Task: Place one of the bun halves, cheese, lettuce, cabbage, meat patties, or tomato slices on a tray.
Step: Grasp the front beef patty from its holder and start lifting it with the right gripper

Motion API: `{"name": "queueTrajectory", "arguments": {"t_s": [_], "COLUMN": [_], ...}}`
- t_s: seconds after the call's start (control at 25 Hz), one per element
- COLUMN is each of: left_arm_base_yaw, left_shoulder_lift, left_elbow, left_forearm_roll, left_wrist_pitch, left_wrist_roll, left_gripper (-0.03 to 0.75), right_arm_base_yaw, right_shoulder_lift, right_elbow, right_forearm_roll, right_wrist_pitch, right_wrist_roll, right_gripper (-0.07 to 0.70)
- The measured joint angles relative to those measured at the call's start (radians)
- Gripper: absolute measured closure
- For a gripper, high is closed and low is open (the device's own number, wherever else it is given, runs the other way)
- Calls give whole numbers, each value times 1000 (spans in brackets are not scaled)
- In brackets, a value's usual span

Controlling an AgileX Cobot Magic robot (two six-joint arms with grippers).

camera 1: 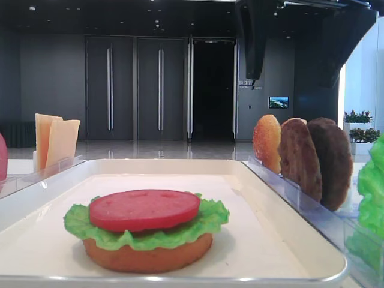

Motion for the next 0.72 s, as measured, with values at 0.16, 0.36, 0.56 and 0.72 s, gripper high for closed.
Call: {"name": "queueTrajectory", "arguments": {"t_s": [0.16,0.36,0.56,0.72], "left_arm_base_yaw": [0,0,0,0], "left_shoulder_lift": [0,0,0,0], "left_elbow": [0,0,0,0], "left_forearm_roll": [0,0,0,0], "left_wrist_pitch": [0,0,0,0], "left_wrist_roll": [0,0,0,0], "left_gripper": [244,244,244,244], "right_arm_base_yaw": [0,0,0,0], "right_shoulder_lift": [0,0,0,0], "right_elbow": [-8,-8,-8,-8], "right_forearm_roll": [2,10,30,47], "right_wrist_pitch": [1,-10,-14,-13], "right_wrist_roll": [-1,-2,-11,-26], "right_gripper": [73,74,74,74]}}
